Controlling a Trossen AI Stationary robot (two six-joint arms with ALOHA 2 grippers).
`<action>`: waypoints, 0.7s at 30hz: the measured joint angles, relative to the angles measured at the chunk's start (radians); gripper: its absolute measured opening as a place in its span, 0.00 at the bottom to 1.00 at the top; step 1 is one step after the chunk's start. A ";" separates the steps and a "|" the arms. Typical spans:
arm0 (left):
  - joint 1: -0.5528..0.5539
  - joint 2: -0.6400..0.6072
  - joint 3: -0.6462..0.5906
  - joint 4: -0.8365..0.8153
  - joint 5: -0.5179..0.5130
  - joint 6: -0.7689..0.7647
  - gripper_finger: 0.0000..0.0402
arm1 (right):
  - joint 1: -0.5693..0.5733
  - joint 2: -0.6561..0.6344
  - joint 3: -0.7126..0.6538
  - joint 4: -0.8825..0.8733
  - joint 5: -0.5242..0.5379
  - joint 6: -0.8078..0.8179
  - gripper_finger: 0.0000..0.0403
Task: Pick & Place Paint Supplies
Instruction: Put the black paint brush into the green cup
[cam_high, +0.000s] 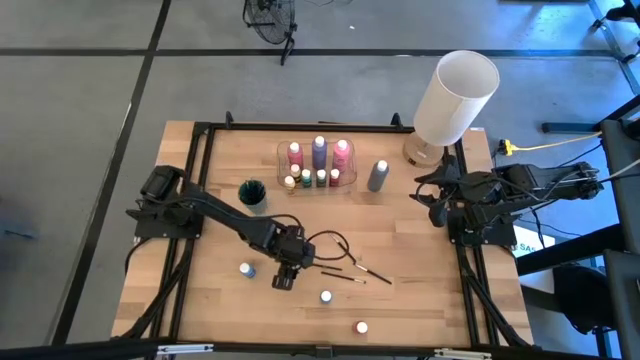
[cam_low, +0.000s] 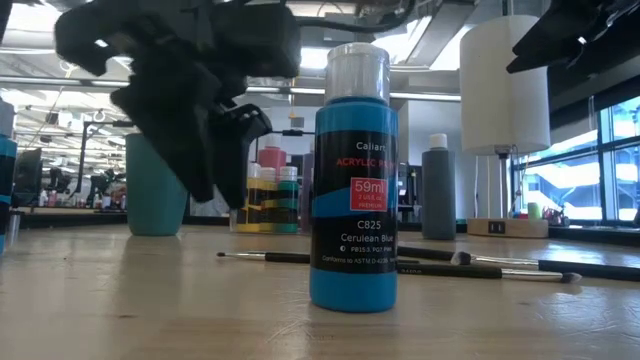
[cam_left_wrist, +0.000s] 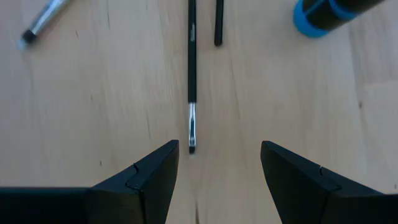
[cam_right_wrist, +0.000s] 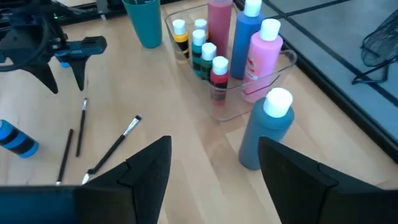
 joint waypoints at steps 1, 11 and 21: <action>0.000 -0.001 0.000 0.003 0.000 0.000 0.56 | 0.000 0.001 0.000 0.001 -0.007 0.008 0.60; 0.018 0.017 0.000 0.020 -0.020 0.103 0.56 | 0.000 0.013 0.000 0.009 -0.012 0.016 0.60; 0.023 0.016 0.000 -0.001 -0.022 0.084 0.56 | 0.000 0.014 0.000 0.017 -0.072 0.016 0.60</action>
